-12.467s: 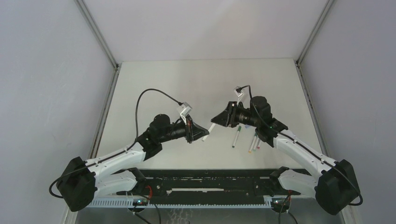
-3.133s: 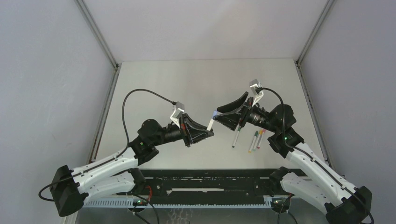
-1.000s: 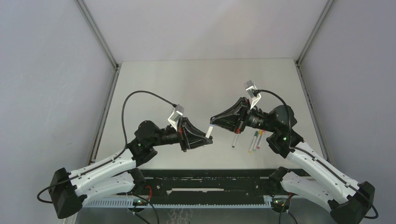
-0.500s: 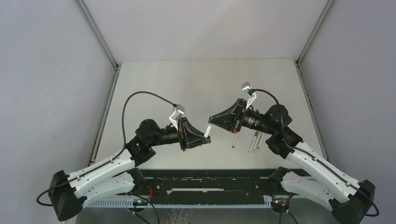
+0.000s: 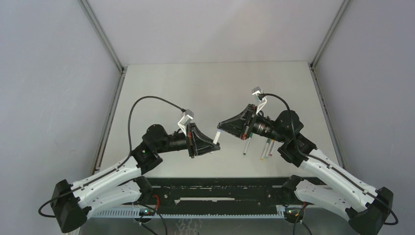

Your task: Insert the pens into the pen caps

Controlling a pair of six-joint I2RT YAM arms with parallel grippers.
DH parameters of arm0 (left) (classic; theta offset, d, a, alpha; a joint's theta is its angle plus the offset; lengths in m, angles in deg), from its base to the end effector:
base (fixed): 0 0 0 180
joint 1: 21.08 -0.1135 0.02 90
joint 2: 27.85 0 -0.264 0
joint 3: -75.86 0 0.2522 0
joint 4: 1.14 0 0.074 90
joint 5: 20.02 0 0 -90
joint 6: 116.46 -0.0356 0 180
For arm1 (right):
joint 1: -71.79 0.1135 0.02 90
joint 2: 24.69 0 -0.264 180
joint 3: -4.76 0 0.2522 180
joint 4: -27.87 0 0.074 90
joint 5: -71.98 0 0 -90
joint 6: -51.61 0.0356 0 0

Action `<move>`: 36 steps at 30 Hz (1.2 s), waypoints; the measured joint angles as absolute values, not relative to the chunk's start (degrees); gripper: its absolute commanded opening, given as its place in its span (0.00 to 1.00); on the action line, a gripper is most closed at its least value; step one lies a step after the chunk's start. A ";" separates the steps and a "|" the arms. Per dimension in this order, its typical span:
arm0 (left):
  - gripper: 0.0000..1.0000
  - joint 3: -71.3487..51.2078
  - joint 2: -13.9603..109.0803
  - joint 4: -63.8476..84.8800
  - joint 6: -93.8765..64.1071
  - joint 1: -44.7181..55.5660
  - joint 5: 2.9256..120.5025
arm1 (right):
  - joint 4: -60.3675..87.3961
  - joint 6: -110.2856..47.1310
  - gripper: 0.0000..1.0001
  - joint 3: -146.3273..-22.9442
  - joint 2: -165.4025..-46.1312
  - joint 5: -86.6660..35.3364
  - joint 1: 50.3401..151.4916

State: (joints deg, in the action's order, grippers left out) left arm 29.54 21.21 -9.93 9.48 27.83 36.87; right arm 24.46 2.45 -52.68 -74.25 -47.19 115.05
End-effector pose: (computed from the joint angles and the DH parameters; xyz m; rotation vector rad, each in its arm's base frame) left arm 0.1182 -0.1651 0.3118 0.7165 1.5527 -1.5739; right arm 0.1362 0.1520 0.3572 -0.4996 1.6421 1.5158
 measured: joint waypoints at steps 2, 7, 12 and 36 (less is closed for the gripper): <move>0.00 29.54 21.21 -9.71 9.57 27.59 36.50 | 24.07 2.34 0.00 -52.68 -74.22 -46.89 115.34; 0.00 29.54 21.21 -9.47 9.96 27.17 34.99 | 23.50 1.79 0.00 -52.68 -73.92 -46.84 115.78; 0.00 29.54 21.21 -9.60 11.25 26.36 32.26 | 23.83 1.40 0.00 -52.42 -73.59 -48.59 115.80; 0.00 29.54 22.68 -13.03 13.94 25.53 25.92 | 27.32 1.18 0.00 -50.23 -71.73 -46.91 118.99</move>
State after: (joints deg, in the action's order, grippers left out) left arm 29.54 22.68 -13.03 13.94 25.53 25.92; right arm 27.32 1.18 -50.23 -71.73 -46.91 118.99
